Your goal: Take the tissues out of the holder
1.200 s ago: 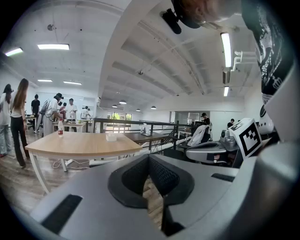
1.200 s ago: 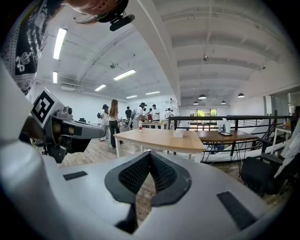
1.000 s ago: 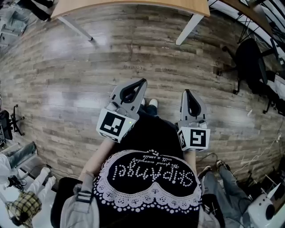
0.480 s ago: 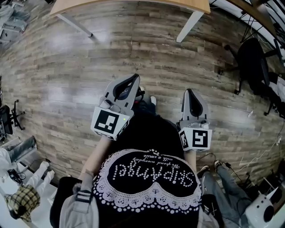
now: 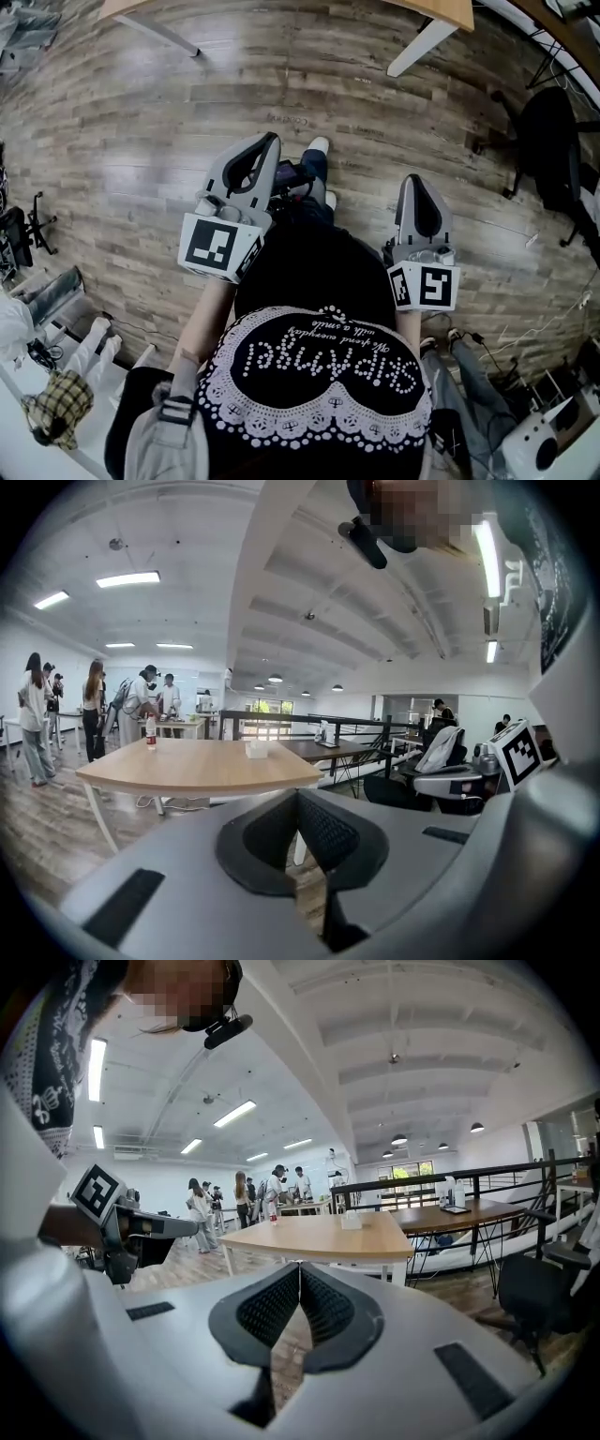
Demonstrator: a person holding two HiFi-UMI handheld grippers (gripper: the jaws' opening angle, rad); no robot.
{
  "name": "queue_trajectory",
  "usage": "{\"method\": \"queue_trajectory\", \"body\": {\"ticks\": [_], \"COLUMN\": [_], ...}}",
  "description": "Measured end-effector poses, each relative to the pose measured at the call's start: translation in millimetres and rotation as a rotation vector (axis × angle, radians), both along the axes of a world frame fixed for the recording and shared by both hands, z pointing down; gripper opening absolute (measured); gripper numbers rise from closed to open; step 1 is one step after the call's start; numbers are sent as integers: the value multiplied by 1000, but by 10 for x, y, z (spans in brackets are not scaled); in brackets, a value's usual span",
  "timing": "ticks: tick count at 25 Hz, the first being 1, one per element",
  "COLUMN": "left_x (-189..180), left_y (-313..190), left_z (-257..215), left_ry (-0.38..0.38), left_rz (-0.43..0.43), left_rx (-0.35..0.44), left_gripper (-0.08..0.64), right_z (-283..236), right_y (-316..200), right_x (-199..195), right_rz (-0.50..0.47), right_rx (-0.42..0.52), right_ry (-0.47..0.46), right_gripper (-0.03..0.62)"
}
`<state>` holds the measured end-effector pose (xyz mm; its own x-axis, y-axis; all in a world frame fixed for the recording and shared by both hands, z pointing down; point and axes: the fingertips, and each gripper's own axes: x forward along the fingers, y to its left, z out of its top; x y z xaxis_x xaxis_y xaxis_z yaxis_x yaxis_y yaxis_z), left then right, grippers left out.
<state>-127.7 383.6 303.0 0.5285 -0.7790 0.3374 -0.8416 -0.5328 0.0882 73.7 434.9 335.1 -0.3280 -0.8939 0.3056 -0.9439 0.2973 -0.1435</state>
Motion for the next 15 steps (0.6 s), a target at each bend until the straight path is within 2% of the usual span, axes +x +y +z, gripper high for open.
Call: {"method": "queue_trajectory", "body": {"ticks": [9, 15], "left_x": [-210, -257], "left_y": [-900, -1332], "left_z": [22, 78], "left_ry": [-11, 7], "left_rz": [17, 42], "left_rx": [-10, -30], "left_gripper": [6, 6], "right_z": [31, 87], "right_y": [-750, -1093], "right_x": [-92, -241], "right_rz": [39, 35], "right_rx": [-36, -66], "right_ry": [32, 17], "right_gripper": [11, 11]}}
